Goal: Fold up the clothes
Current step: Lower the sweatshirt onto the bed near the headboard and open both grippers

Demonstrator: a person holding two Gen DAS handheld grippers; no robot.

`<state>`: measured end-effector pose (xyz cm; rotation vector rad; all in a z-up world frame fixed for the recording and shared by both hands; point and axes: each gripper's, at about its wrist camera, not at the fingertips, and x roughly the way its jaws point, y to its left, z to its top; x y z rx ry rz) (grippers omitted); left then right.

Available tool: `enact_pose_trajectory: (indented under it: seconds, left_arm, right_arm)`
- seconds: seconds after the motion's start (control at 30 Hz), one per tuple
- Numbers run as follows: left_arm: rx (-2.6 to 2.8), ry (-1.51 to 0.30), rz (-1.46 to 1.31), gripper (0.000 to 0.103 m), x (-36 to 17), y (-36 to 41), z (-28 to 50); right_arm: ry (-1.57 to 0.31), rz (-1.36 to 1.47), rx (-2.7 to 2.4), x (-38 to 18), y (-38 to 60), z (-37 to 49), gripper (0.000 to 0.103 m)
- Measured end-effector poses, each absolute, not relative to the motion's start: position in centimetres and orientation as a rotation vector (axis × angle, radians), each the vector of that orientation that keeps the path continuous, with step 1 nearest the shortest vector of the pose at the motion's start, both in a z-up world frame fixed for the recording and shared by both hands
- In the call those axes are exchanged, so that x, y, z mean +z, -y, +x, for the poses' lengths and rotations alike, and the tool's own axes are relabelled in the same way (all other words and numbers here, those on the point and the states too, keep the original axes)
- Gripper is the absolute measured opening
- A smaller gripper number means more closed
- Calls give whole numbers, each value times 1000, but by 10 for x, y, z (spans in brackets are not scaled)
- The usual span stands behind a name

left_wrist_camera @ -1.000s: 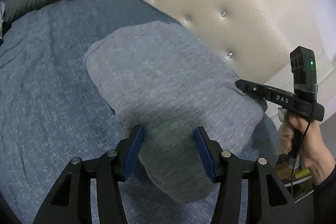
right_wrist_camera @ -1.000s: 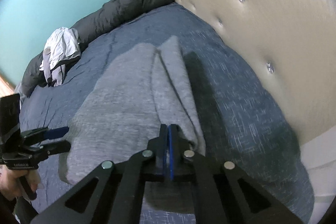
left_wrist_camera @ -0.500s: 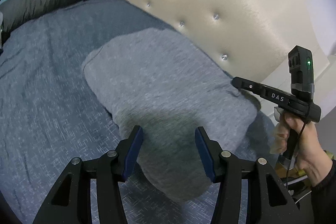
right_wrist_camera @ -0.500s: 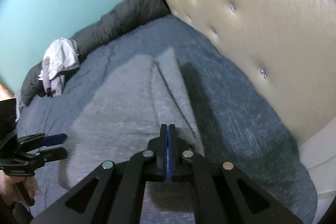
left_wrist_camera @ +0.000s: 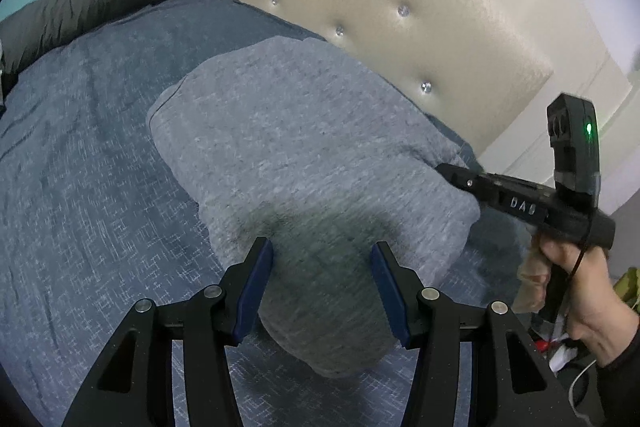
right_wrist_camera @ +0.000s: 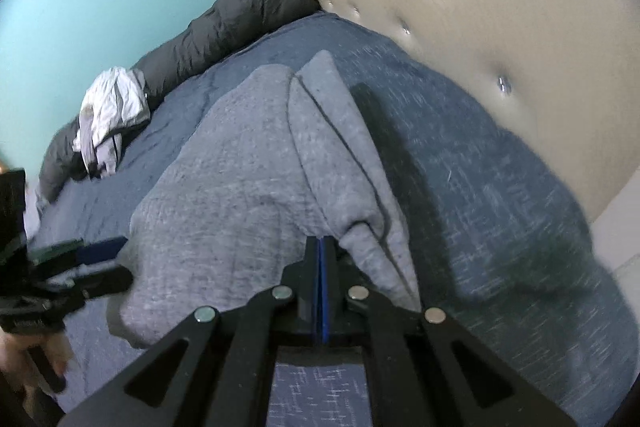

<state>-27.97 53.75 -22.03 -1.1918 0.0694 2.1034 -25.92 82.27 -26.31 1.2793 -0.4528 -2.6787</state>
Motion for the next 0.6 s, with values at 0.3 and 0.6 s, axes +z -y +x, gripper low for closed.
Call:
enact_pose_trajectory:
  seconds: [0.3,0.6]
  left_arm:
    - [2123,-24,-1177,56,-211,-516,-271]
    - [2107,-25,-1228,56,-228,-517,-267]
  right_arm:
    - [410,1171,-2782,-232,-812,-244,0]
    - [454,1291,-2789,-263,-813,-242,0]
